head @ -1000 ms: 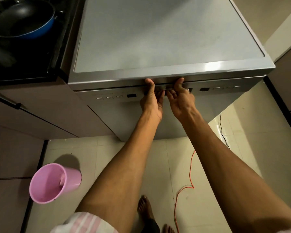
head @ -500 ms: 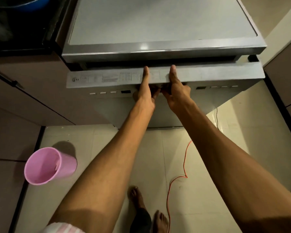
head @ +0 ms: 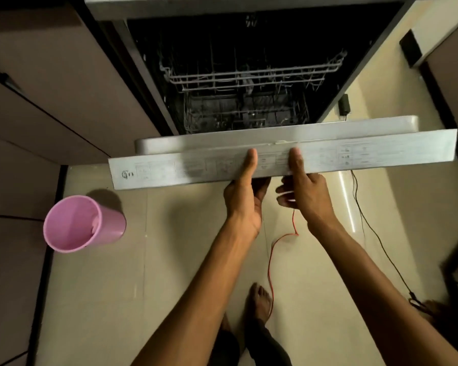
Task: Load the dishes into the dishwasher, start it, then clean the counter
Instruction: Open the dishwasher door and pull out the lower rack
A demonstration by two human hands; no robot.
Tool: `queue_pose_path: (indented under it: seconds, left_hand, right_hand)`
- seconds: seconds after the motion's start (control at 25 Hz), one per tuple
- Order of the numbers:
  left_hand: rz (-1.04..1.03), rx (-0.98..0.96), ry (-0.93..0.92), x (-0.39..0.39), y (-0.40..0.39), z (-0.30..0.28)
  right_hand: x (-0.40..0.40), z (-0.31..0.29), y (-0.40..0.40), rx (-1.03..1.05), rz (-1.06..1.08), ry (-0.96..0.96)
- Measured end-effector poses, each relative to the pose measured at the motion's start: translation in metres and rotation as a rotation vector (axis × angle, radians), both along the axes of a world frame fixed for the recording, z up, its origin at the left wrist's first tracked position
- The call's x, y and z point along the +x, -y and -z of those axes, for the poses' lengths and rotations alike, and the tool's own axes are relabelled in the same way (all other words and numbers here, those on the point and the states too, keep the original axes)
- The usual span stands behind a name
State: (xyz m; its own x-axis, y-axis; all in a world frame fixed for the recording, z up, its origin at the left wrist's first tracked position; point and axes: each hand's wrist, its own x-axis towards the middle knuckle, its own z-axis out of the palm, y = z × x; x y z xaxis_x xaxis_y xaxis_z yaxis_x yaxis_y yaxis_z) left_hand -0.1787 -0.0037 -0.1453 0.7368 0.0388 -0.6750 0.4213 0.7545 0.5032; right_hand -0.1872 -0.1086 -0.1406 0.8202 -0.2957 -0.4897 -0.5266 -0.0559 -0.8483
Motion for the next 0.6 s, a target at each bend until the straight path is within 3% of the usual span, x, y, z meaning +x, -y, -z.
queue_pose_path:
  seconds: [0.16,0.24,0.32,0.4,0.52,0.6]
  left_hand:
    - [0.096,0.116,-0.139,-0.05,-0.004,0.009]
    - [0.303,0.264,-0.167,-0.072,-0.007,0.001]
    - [0.447,0.44,-0.028,-0.083,-0.014,-0.015]
    - [0.448,0.722,0.243,-0.073,-0.026,-0.031]
    - [0.43,1.362,0.574,-0.025,-0.051,-0.04]
    - [0.601,1.611,0.589,0.003,-0.065,-0.031]
  right_hand:
    - [-0.049,0.001,0.013,-0.356,-0.219,-0.134]
    - [-0.062,-0.005,0.017,-0.589,-0.303,-0.025]
    - [-0.061,-0.02,0.014,-0.714,-0.308,0.211]
    - [-0.046,-0.029,0.013,-0.837,-0.332,0.409]
    - [-0.011,-0.018,0.014,-0.945,-0.546,0.394]
    - [-0.001,-0.008,0.013,-0.978,-0.652,0.335]
